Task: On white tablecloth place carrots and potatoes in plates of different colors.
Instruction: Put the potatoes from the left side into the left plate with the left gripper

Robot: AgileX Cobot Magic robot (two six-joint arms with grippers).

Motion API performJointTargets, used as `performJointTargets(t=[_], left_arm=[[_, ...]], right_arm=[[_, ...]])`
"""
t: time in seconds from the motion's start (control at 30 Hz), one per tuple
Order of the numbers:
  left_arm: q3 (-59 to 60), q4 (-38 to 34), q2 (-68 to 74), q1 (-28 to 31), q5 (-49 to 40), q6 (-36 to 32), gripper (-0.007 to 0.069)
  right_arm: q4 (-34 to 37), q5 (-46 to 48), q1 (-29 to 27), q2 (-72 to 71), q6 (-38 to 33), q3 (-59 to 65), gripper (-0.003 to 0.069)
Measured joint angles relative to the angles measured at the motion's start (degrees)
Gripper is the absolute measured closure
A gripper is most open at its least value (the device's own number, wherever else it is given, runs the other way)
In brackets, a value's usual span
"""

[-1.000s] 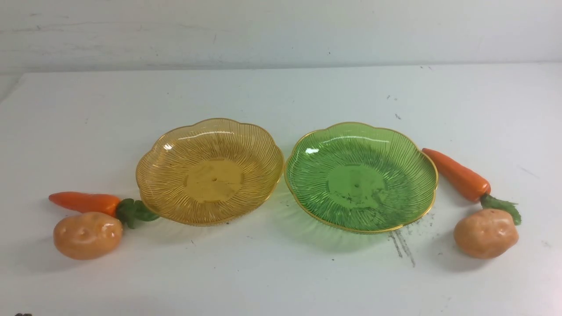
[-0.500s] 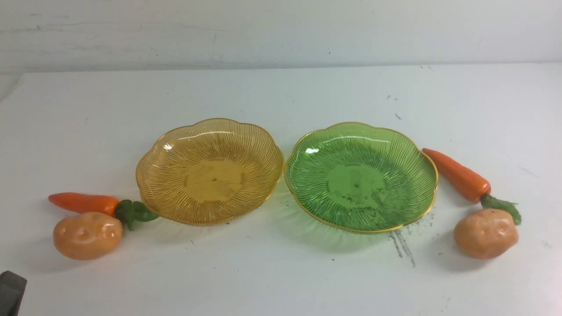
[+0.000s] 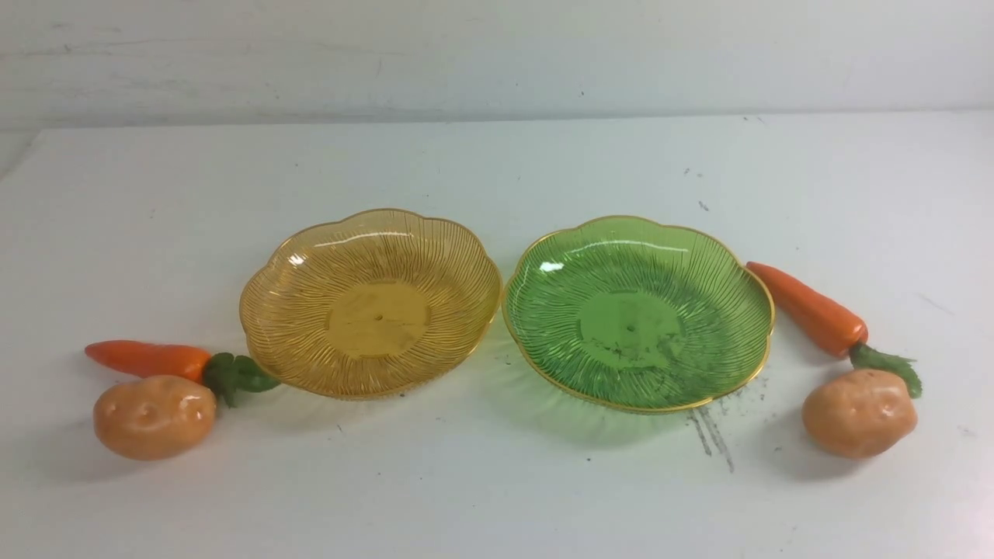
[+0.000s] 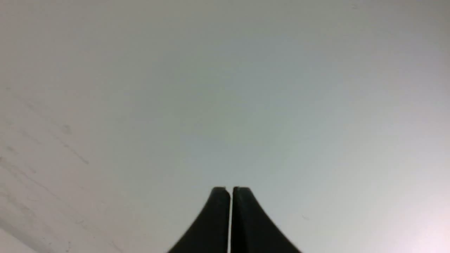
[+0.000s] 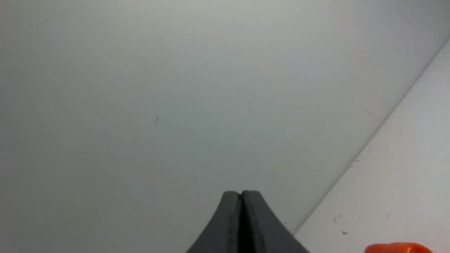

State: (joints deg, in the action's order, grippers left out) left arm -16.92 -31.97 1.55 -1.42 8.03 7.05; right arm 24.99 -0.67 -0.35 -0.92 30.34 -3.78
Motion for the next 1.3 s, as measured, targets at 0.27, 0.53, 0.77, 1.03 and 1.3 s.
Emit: performJointTargets(t=[0.27,0.53,0.77,1.03,1.3], left_arm=[[-22.39,7.95,26.3,0.0,-46.84,-9.37,0.0628],[-35.09,22.68,51.32,0.0,-67.89,-7.05,0.0628],[-44.61,27.36,68.89,0.04,-73.83,-4.42,0.0628],[-54.15,28.03,85.41,5.72,-77.25,-1.19,0.0627],[-56.7,28.29,92.63,6.3,-76.79,-5.09,0.0545]], right_arm=[[-21.89,30.44,10.73,17.75,-8.23,-34.83,0.0672],[-23.44,65.56,18.03,38.06,-22.08,-51.03,0.0672],[-23.1,72.82,18.47,45.51,-28.33,-50.53,0.0672],[-21.99,73.12,18.53,45.59,-28.53,-50.53,0.0672],[-21.06,73.17,18.53,45.59,-28.59,-50.53,0.0672]])
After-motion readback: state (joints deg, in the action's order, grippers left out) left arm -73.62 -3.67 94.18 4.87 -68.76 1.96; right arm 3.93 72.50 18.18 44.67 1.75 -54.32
